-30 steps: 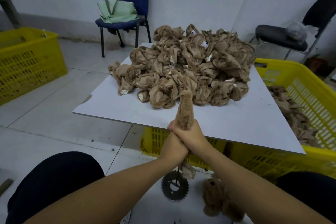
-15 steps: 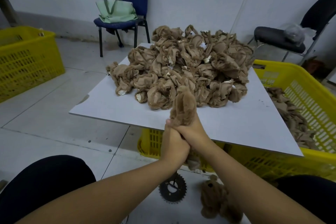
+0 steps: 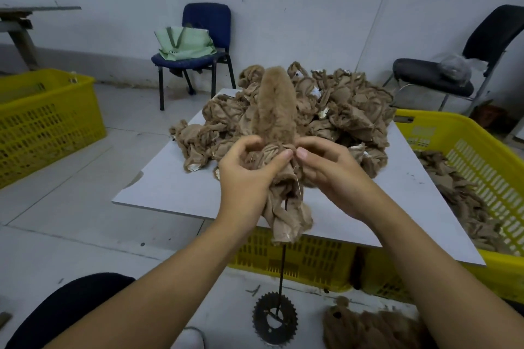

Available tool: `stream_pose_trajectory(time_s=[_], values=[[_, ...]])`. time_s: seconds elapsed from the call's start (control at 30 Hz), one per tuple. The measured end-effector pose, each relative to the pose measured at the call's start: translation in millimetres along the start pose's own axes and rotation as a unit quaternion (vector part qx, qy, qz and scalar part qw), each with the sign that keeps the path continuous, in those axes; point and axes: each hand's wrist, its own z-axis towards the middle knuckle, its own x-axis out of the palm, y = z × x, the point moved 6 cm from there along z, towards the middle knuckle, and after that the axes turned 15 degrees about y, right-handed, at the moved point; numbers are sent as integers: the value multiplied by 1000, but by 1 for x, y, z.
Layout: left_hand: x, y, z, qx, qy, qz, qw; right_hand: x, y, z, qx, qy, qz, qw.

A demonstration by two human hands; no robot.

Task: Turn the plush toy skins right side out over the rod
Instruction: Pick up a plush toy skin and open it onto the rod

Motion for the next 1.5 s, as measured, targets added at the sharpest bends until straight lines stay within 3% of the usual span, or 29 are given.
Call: stream_pose_trajectory(time_s=[0.1, 0.2, 0.4, 0.53, 0.63, 0.87, 1.07, 1.23, 1.37, 1.5], values=[[-1, 1, 7, -37, 19, -52, 998, -2, 7, 1, 3, 38, -67, 997], [4, 3, 12, -42, 70, -62, 995, -3, 12, 4, -11, 22, -164, 986], [22, -3, 12, -4, 163, -98, 982, -3, 24, -3, -75, -71, -230, 968], [23, -9, 20, -42, 265, -79, 960, -8, 32, -6, -106, -166, -209, 958], [22, -19, 22, -11, 345, -49, 937, -9, 33, -7, -122, -214, -182, 952], [13, -34, 28, 109, 215, 73, 968, 1, 19, -5, -92, -155, -110, 978], [-4, -31, 32, 91, 58, 83, 991, 12, 7, 2, -59, -54, -31, 996], [1, -33, 31, 107, 42, 117, 986, 12, 12, 3, -45, -64, -63, 995], [5, -36, 29, 121, 100, 75, 985, 15, 17, -3, -71, -126, -60, 988], [20, -33, 30, 47, 295, 55, 953, 0, 23, -12, -101, -218, -79, 967]])
